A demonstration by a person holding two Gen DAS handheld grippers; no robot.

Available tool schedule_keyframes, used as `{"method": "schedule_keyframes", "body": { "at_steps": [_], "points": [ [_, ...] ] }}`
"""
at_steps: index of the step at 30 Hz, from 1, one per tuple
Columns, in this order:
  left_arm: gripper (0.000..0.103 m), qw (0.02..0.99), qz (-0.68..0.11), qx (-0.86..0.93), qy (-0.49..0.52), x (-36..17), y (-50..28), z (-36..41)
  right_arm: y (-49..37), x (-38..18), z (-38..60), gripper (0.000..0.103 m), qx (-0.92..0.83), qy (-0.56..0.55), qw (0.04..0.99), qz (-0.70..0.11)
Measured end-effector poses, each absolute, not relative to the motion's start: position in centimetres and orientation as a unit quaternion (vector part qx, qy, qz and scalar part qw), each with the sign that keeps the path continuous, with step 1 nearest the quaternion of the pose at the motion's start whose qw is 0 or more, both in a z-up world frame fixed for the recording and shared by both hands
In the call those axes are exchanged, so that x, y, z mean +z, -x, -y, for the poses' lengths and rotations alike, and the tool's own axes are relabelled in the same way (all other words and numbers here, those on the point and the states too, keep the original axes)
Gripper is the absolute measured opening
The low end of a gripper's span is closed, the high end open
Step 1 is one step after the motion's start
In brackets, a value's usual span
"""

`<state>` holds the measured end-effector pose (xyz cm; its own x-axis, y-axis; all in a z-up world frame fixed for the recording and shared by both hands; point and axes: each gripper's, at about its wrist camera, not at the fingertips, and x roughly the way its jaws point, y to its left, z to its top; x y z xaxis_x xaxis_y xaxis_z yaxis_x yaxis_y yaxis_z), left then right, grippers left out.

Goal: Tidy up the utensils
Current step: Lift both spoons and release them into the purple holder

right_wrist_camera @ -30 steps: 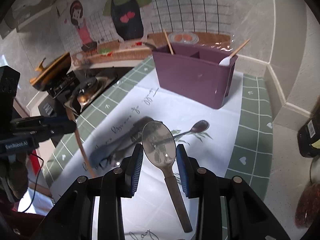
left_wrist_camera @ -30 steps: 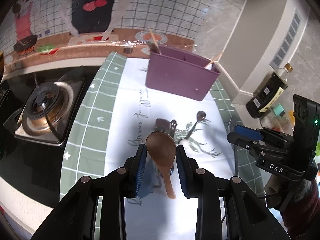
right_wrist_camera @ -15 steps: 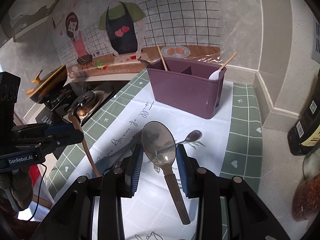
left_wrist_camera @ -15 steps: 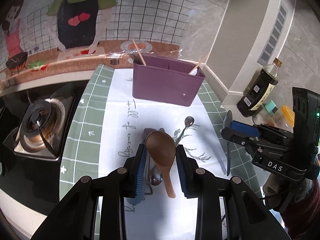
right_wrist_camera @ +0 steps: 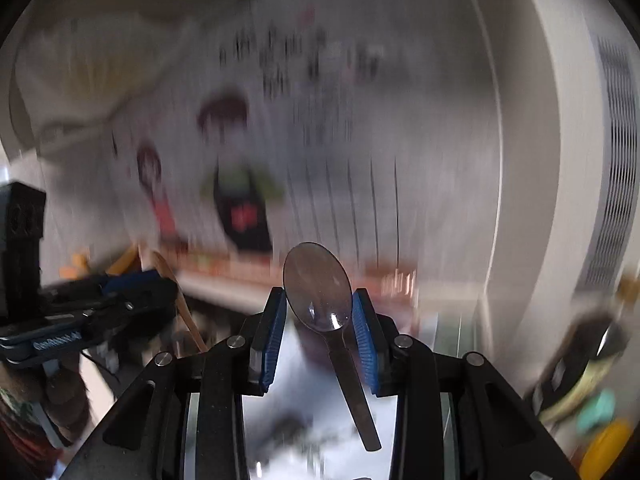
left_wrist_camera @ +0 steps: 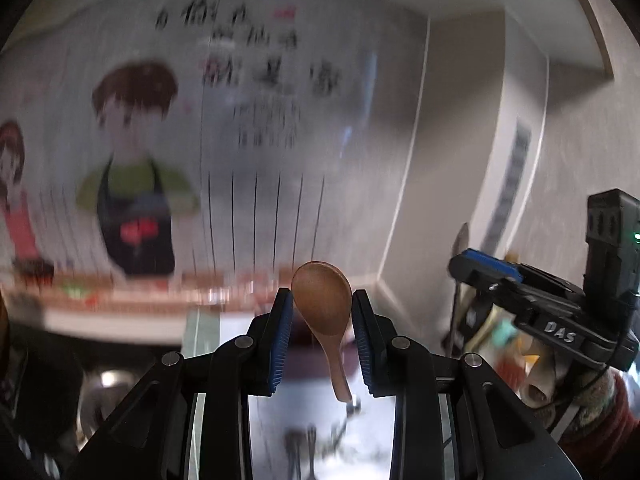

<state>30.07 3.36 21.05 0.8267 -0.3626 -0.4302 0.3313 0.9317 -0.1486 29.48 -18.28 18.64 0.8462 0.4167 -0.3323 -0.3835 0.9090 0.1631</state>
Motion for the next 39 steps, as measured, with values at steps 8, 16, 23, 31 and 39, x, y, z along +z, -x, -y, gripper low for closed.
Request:
{"method": "schedule_keyframes", "body": {
  "at_steps": [8,16,23,31,39],
  "points": [
    [0.031,0.957,-0.223,-0.177,0.057,20.7,-36.7,-3.7,-34.6,18.9,20.4,0.031,0.196,-0.105,0.963,-0.152],
    [0.031,0.947,-0.274,-0.167,0.036,15.5,-43.5,-3.4,-40.5,14.4,19.2,0.031,0.214,-0.126,0.952,-0.177],
    [0.031,0.930,-0.322,-0.176,0.035,9.7,-48.7,-2.4,-46.0,8.1,18.3,0.031,0.219,-0.146,0.936,-0.234],
    [0.032,0.911,-0.376,-0.166,0.033,4.7,-51.2,-1.4,-49.3,1.7,19.0,0.034,0.202,-0.168,0.907,-0.329],
    [0.055,0.913,-0.371,-0.164,0.051,5.7,-48.3,-2.4,-46.5,3.0,20.3,0.038,0.182,-0.144,0.913,-0.336]
  ]
}}
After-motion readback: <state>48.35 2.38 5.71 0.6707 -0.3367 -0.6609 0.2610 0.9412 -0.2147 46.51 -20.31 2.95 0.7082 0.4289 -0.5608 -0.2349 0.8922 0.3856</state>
